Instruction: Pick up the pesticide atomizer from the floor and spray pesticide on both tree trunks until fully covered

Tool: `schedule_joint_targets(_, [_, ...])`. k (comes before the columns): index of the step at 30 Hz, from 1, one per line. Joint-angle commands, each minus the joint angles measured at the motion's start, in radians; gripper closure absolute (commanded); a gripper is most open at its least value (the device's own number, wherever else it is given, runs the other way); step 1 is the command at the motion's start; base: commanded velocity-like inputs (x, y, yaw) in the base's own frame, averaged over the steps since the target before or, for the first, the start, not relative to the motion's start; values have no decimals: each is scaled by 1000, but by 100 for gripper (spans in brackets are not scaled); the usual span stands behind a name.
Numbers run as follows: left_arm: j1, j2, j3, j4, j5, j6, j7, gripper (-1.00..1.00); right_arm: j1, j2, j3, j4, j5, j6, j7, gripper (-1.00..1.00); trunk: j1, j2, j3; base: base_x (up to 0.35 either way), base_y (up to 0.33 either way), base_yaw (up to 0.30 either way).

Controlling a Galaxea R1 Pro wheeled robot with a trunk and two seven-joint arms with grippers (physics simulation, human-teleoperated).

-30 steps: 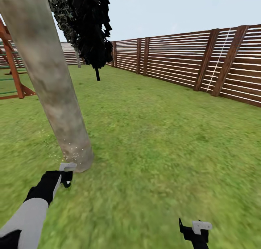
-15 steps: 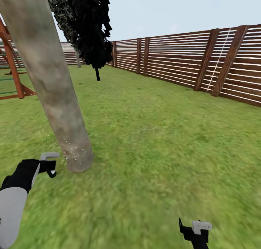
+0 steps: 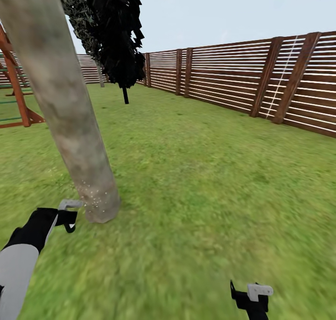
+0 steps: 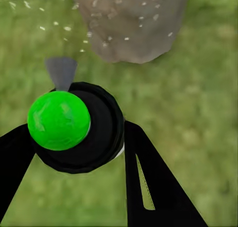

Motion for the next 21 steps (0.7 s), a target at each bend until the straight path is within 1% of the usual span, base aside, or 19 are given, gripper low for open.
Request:
schedule_joint_targets(1, [0,-1,3,-1,0,1,0,100,0,0,0,0,0,0,0,-100,0,0,0,305,63,0])
schedule_joint_targets(4, [1,-3,7,-2,4,5,1,100,0,-1,0,0,0,0,0,-100,0,0,0,323,79,0])
schedule_joint_targets(7, [1,6,9,-5,2,5,-23,100,0,-1,0,0,0,0,0,-100,0,0,0,117,21,0])
schedule_joint_targets(8, [1,21,17,-5,2,4,-31,100,0,-1,0,0,1,0,0,-100,0,0,0,27,5,0])
schedule_joint_targets(9, [1,45,31,-5,3,4,-39,100,0,-1,0,0,1,0,0,-100,0,0,0,11,2,0])
schedule_joint_targets(10, [0,55,39,-6,3,4,-50,100,0,-1,0,0,1,0,0,-100,0,0,0,6,1,0])
schedule_joint_targets(12, [-5,56,44,-27,3,8,-71,100,0,-1,0,0,1,0,0,-100,0,0,0,2,0,0])
schedule_joint_targets(13, [-10,56,46,-54,4,10,-76,100,0,-1,0,0,1,0,0,-100,0,0,0,0,0,0])
schedule_joint_targets(16, [-14,56,44,-127,4,91,-82,100,0,-1,0,0,0,0,0,-100,0,0,0,0,0,0])
schedule_joint_targets(19, [-4,57,43,-146,4,102,-83,100,0,0,0,0,0,0,0,-100,0,0,0,0,0,37])
schedule_joint_targets(21, [-3,55,44,-149,4,103,-84,100,0,1,0,0,0,0,-1,-100,0,0,0,0,0,226])
